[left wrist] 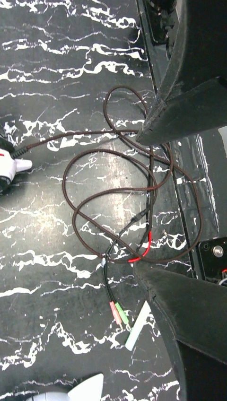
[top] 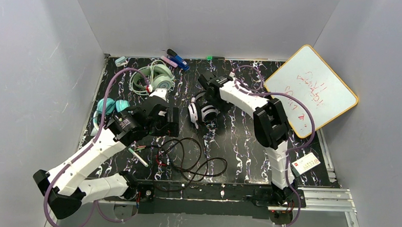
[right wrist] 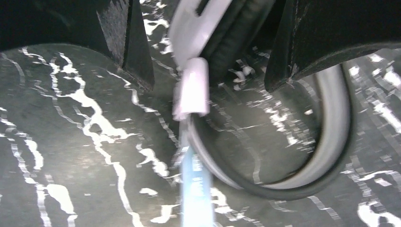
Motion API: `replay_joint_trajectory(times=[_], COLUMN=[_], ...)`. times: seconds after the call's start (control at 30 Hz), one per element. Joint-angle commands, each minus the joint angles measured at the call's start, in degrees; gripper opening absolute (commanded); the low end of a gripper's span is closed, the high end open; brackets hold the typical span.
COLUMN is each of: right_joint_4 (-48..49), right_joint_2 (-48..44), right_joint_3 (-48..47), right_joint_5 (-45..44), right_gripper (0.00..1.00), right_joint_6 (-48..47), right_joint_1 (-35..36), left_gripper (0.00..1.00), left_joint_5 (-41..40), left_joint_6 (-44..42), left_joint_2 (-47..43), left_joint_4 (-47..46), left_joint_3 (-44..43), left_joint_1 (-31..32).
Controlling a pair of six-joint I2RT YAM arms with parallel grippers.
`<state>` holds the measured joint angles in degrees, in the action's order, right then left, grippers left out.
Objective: Wrap the headphones
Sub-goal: Pick up the headphones from the center of the board.
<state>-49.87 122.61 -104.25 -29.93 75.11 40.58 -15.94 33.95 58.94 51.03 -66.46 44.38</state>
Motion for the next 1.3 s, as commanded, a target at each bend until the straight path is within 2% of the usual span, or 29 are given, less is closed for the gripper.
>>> replay_joint_trajectory(times=[0.0, 0.1, 0.13, 0.3, 0.33, 0.4, 0.47, 0.63, 0.8, 0.87, 1.1, 1.27], right_joint_4=[-10.2, -7.9, -5.9, 8.8, 11.8, 17.1, 21.9, 29.8, 37.2, 39.6, 39.4, 37.6], right_joint_2=[0.0, -2.1, -2.9, -8.6, -10.3, -14.2, -18.3, -27.9, -37.0, -39.9, -43.6, -44.2], right_joint_3=[-0.1, 4.3, 6.0, 14.2, 16.2, 19.6, 22.6, 27.9, 33.4, 35.9, 37.4, 36.9], right_joint_5=[-7.4, -7.3, -6.1, 0.3, 1.1, 2.5, 4.1, 8.6, 17.3, 18.9, 21.2, 21.3], right_gripper=[0.95, 0.89, 0.81, 0.55, 0.43, 0.28, 0.17, 0.04, 0.01, 0.01, 0.01, 0.01], right_joint_6=[4.4, 4.0, 2.3, -8.0, -10.0, -14.9, -21.1, -32.2, -41.5, -42.3, -43.6, -45.2], right_joint_1=[0.0, -0.1, -0.1, -0.1, -0.1, -0.1, -0.2, -0.2, -0.1, -0.1, 0.0, 0.5], left_gripper=[0.98, 0.98, 0.98, 0.98, 0.99, 0.98, 0.98, 0.98, 0.98, 0.96, 0.94, 0.92], left_joint_5=[-4.8, -6.5, -6.6, -7.2, -7.2, -7.2, -7.8, -6.5, 2.4, 4.0, 4.0, 3.3], left_joint_6=[0.5, -0.4, -0.6, -1.0, -1.1, -1.7, -2.7, -7.8, -14.8, -16.3, -17.8, -17.6], left_joint_2=[-1.8, -2.4, -2.3, -0.8, -0.8, -0.9, -1.5, -1.8, -3.2, -2.9, 2.8, 7.5], left_joint_4=[4.1, 5.0, 5.1, 5.8, 6.1, 6.7, 7.2, 7.5, 1.0, -2.4, -10.7, -13.6], left_joint_3=[-1.1, -1.7, -1.8, -2.0, -2.2, -3.0, -3.7, -6.1, -5.9, -5.7, -6.6, -11.6], left_joint_1=[-0.2, -0.2, -0.3, -0.3, -0.3, -0.3, -0.3, -0.3, -0.3, -0.3, -0.3, -0.3])
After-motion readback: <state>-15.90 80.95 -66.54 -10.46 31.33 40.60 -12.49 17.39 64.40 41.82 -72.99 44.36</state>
